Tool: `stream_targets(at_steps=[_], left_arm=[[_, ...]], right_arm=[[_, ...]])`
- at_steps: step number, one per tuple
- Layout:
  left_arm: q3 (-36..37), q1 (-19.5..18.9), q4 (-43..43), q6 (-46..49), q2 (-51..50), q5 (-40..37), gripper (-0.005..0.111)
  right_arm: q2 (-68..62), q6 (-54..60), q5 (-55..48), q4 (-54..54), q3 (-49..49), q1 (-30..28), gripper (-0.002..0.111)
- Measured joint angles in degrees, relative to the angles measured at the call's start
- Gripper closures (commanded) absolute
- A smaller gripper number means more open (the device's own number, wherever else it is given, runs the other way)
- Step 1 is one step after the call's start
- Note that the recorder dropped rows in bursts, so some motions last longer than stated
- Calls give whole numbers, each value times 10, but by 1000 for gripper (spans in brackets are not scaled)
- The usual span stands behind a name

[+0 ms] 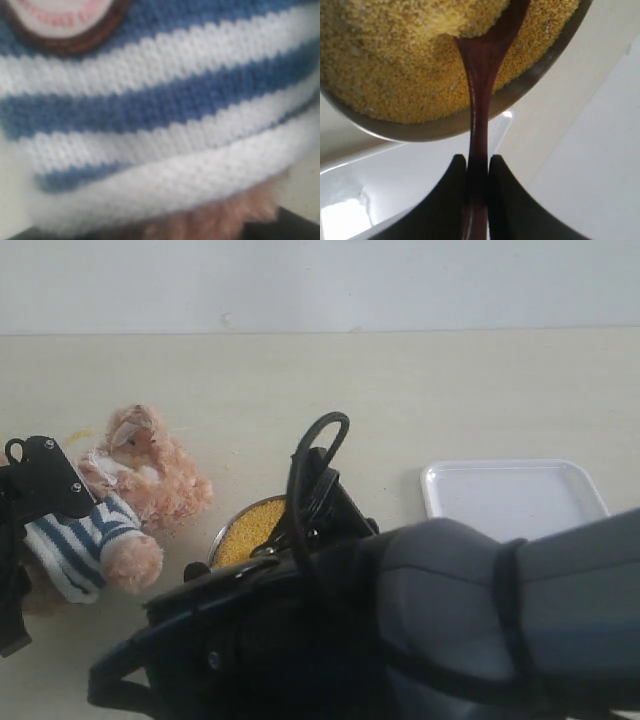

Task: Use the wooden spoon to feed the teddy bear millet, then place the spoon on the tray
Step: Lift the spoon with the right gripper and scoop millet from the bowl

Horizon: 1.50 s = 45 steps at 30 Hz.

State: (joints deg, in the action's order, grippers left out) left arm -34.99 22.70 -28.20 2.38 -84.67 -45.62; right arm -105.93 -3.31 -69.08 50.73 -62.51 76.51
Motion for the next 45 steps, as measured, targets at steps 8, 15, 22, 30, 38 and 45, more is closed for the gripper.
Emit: stream_targets(at_steps=[8, 15, 22, 30, 38, 45], left_arm=[[0, 0, 1, 0, 0, 0, 103], [0, 0, 2, 0, 0, 0, 103], [0, 0, 2, 0, 0, 6, 103], [0, 0, 2, 0, 0, 7, 103], [0, 0, 4, 0, 0, 7, 103], [0, 0, 4, 0, 0, 7, 103]], right_arm=[[0, -1, -2, -87, -2, -45, 109], [0, -3, -3, -133, -13, -67, 109], [0, 2, -6, -180, -62, -70, 109], [0, 3, -6, -241, -87, -121, 109], [0, 14, -6, -303, -87, -160, 109], [0, 49, -5, -383, -88, -198, 109]])
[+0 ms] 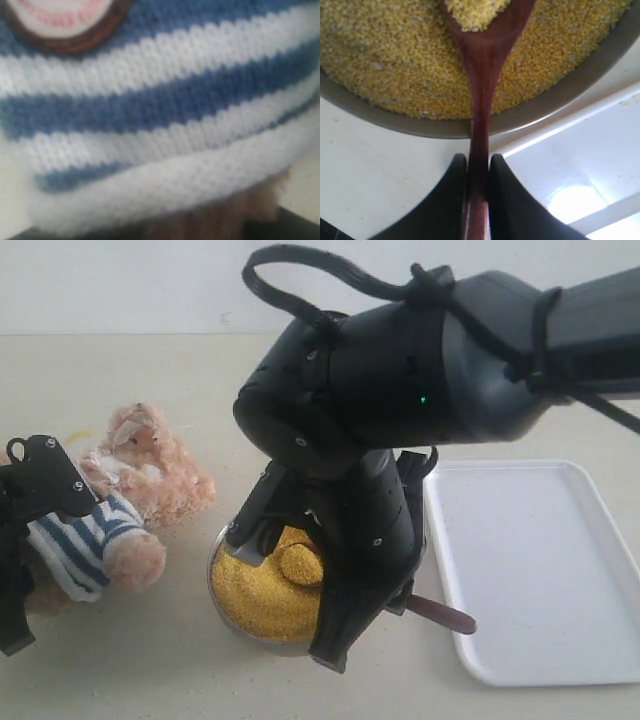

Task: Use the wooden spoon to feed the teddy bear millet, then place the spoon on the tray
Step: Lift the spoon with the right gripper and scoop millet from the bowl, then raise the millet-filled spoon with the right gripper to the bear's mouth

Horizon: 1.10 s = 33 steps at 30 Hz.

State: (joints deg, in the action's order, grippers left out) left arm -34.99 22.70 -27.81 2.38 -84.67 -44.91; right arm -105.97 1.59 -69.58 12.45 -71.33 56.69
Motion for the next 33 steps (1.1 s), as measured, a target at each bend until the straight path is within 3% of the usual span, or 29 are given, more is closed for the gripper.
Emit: stream_targets(at_steps=[18, 27, 33], left_arm=[[0, 0, 1, 19, 5, 7, 103], [0, 0, 2, 28, 43, 7, 103], [0, 0, 2, 32, 48, 7, 103]], right_arm=[[21, 13, -1, -41, -117, -12, 109], [-4, 13, -2, -39, -223, -12, 109], [-88, 13, -3, -34, -330, 3, 109]])
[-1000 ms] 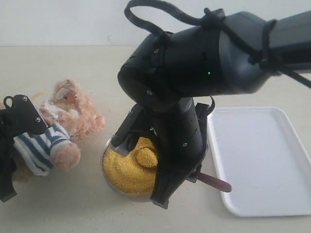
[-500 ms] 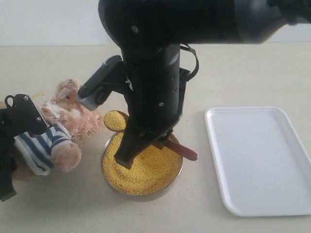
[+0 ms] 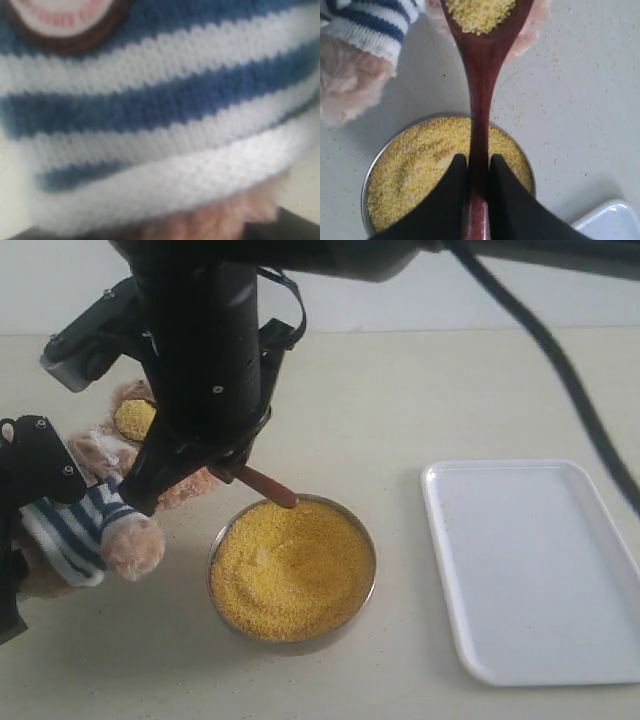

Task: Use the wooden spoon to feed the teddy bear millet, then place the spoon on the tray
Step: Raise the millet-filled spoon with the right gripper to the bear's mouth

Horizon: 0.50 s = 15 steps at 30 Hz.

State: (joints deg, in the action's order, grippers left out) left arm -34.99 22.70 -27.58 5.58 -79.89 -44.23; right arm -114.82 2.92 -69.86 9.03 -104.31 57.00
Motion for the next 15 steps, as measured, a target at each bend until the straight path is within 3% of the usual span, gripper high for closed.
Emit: stream_targets(at_steps=[6, 15], left_arm=[[0, 0, 0, 0, 0, 0, 103], [0, 0, 0, 0, 0, 1, 103]], right_arm=[[-66, 3, 0, 25, -63, 1, 109], [-82, -1, 10, 136, -67, 1, 109]])
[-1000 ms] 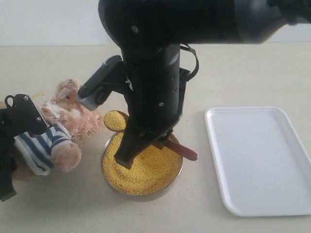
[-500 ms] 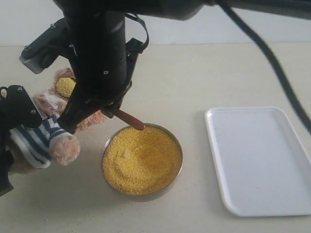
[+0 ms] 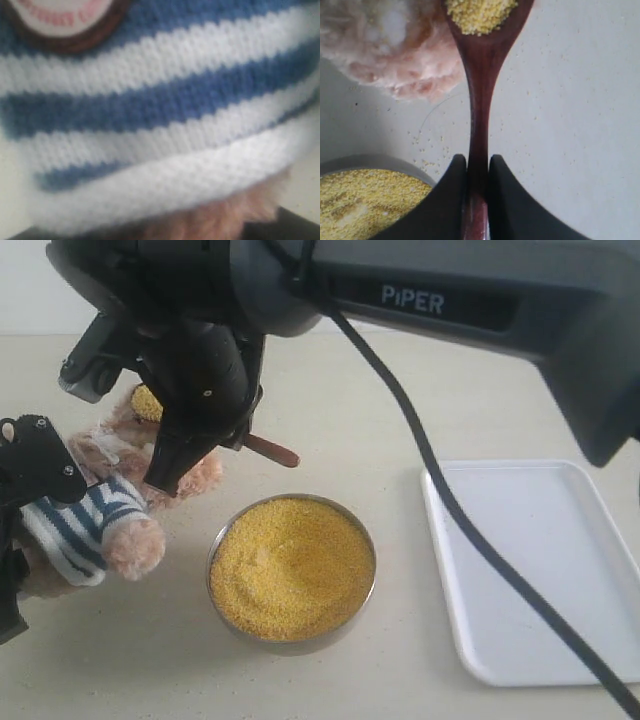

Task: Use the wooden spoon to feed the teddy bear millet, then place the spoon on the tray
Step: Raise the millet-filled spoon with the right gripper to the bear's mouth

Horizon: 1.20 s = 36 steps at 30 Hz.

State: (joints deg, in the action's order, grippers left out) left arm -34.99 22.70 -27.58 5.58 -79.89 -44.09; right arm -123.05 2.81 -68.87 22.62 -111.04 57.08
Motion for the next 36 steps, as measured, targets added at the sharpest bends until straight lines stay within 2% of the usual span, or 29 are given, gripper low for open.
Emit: stream_targets(at_steps=[7, 14, 19, 36], left_arm=[[0, 0, 0, 0, 0, 1, 103], [0, 0, 0, 0, 0, 2, 103], [0, 0, 0, 0, 0, 2, 103], [0, 0, 0, 0, 0, 2, 103]], right_arm=[[-7, 21, 13, 33, -1, 4, 109], [-19, 4, 15, 136, 3, 47, 109], [-19, -28, 12, 212, 20, 56, 109], [-20, -80, -6, 311, 25, 93, 109]])
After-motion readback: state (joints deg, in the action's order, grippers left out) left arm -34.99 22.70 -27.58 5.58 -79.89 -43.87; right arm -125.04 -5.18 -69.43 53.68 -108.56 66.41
